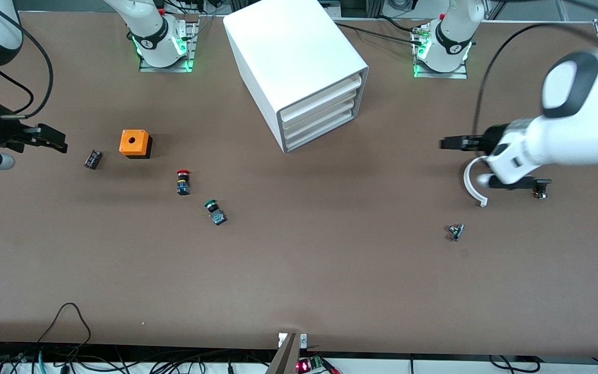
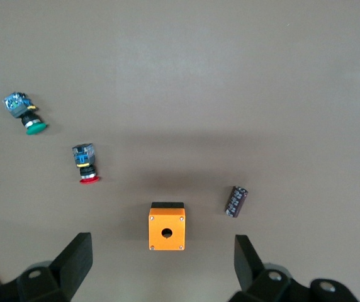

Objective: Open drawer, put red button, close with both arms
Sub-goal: 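Reach the left gripper to the drawer handle while the right gripper reaches the button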

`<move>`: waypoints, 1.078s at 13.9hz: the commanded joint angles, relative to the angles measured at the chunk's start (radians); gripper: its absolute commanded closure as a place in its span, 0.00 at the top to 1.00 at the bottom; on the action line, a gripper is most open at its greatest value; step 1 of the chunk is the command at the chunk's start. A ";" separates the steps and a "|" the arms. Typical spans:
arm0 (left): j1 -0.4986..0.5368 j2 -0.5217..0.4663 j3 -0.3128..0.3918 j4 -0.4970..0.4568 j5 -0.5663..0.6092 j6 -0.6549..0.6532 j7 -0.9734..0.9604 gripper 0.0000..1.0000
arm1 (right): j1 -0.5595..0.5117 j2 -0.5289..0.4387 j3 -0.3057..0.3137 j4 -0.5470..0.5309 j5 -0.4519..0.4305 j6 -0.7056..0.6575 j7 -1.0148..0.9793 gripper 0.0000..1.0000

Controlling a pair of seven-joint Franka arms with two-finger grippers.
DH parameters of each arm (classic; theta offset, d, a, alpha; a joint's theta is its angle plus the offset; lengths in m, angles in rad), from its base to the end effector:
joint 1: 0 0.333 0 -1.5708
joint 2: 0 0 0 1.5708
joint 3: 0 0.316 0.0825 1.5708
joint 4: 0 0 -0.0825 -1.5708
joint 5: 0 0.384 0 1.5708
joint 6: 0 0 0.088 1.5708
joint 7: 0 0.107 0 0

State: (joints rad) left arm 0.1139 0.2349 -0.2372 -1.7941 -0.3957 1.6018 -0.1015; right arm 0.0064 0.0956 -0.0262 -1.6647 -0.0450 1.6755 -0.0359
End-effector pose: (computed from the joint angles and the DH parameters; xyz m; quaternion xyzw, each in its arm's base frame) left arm 0.5654 -0.1030 0.4044 0.9536 0.0340 -0.2284 0.1933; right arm 0.5834 -0.0154 0.5344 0.9988 0.0113 -0.0430 0.0223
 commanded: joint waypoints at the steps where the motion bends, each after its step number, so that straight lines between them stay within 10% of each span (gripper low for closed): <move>1: -0.006 0.003 -0.045 -0.129 -0.135 0.090 0.035 1.00 | 0.012 0.036 0.000 0.008 -0.004 -0.017 0.002 1.00; 7: -0.046 0.086 -0.216 -0.367 -0.541 0.390 0.347 1.00 | 0.090 0.139 0.000 0.011 0.002 0.020 0.005 1.00; 15: -0.128 0.104 -0.327 -0.421 -0.620 0.463 0.341 0.90 | 0.221 0.257 0.000 0.011 0.005 0.125 0.008 1.00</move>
State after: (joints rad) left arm -0.0074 0.3526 -0.5505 -2.1833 -0.9792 2.0472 0.2173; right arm 0.2084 0.3327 -0.0199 -1.6648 -0.0435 1.7839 -0.0325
